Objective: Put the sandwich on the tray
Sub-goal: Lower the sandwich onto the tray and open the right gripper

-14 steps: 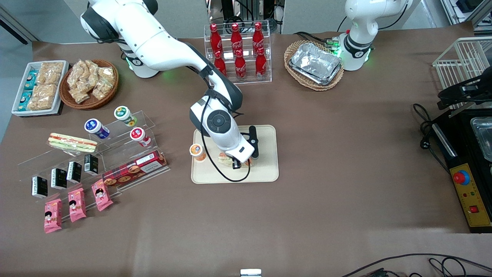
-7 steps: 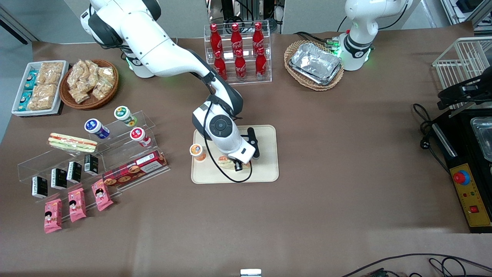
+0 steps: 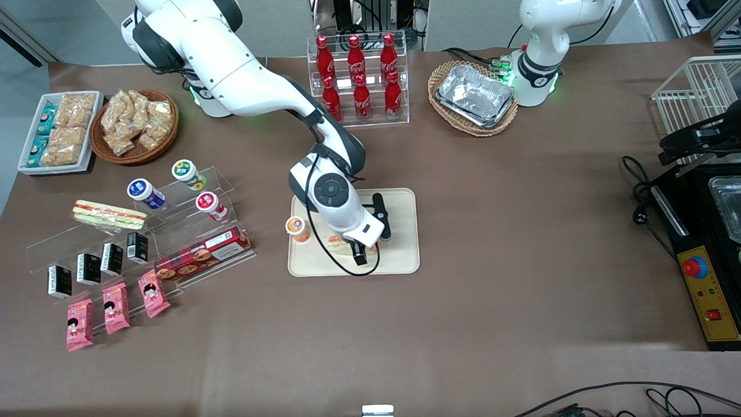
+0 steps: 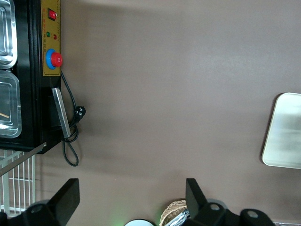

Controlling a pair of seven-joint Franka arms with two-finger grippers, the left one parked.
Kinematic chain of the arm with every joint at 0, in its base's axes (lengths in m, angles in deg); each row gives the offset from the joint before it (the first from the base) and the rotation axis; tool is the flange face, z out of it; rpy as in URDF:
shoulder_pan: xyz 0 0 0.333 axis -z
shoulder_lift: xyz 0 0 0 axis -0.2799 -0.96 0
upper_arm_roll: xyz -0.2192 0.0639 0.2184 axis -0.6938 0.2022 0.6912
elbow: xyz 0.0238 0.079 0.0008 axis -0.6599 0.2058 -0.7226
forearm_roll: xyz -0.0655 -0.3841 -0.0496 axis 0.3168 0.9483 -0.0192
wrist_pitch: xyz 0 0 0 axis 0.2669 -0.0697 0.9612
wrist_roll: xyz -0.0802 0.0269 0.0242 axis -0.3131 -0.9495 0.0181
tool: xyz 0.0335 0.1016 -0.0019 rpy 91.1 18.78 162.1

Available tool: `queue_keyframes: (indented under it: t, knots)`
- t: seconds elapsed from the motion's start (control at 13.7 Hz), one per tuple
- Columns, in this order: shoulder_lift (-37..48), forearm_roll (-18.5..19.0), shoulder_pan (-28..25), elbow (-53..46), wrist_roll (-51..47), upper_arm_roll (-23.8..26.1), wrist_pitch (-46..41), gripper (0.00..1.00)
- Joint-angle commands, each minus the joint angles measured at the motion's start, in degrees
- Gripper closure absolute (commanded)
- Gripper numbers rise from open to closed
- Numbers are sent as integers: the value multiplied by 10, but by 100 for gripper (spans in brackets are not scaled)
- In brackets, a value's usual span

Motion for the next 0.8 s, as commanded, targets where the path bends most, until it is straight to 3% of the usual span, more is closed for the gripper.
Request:
queue_keyframes:
  t: [0.0,0.29,0.73]
  knots:
    - [21,-5,7,-7,6,4,-32,0]
    - [81,-44,8,-7,7,2,-107,0]
    - [198,-87,58,-9,-2,-10,-243,0]
